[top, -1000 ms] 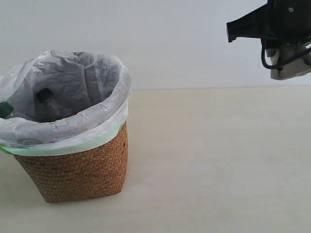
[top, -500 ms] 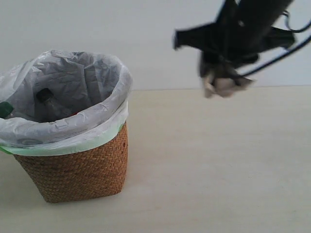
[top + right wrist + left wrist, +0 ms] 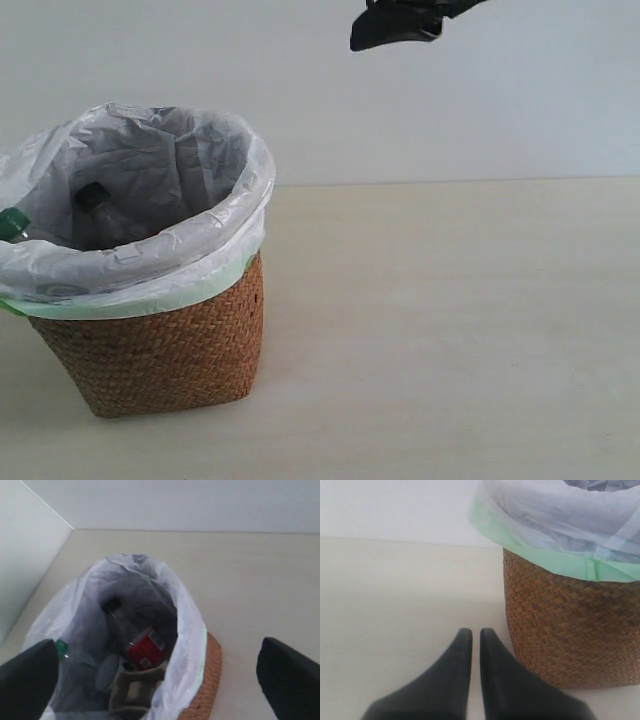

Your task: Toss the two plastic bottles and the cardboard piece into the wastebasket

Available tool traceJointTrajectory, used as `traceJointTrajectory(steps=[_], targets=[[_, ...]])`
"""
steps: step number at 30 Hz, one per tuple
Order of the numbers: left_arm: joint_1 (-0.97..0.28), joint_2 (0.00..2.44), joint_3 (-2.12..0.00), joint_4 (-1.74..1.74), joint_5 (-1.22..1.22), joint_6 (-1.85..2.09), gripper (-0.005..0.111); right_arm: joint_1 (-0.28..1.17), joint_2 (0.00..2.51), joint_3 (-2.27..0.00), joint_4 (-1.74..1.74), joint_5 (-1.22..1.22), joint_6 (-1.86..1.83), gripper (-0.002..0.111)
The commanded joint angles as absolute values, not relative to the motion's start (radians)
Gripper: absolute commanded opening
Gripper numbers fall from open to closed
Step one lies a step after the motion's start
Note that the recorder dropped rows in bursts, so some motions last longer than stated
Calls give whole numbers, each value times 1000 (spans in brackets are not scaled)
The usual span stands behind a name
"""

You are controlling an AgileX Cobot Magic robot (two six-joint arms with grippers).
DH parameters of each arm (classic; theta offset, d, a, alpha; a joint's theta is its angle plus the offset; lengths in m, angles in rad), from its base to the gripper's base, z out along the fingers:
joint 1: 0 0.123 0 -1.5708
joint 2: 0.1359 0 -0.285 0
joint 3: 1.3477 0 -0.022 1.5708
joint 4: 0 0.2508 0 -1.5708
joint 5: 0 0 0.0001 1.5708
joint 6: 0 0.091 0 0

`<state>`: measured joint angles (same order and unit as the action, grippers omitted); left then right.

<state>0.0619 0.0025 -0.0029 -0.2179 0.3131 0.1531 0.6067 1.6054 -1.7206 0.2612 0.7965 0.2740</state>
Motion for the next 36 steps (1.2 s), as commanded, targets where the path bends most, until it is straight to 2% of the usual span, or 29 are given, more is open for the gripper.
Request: traceJointTrajectory(steps=[1,4,6,8,9,10,11,12,13,19,29,36], targets=[[65,0,0,-216,310,144,6,603,1607,-1720,216,856,284,99],[65,0,0,-216,310,144,6,603,1607,-1720,214,888,284,98],[65,0,0,-216,310,144,6,603,1607,-1720,199,914,284,90],[65,0,0,-216,310,144,6,603,1607,-1720,170,936,284,73],[65,0,0,-216,310,144,6,603,1607,-1720,150,952,291,61],[65,0,0,-216,310,144,6,603,1607,-1720,129,971,298,48],[65,0,0,-216,310,144,6,603,1607,-1720,100,1010,298,19],[65,0,0,-216,310,144,6,603,1607,-1720,90,1029,298,7],[65,0,0,-216,310,144,6,603,1605,-1720,82,1041,298,0],[65,0,0,-216,310,144,6,603,1574,-1711,-35,1133,279,0],[65,0,0,-216,310,144,6,603,1062,-1132,-279,656,368,0],[65,0,0,-216,310,144,6,603,727,-942,-377,640,365,0]])
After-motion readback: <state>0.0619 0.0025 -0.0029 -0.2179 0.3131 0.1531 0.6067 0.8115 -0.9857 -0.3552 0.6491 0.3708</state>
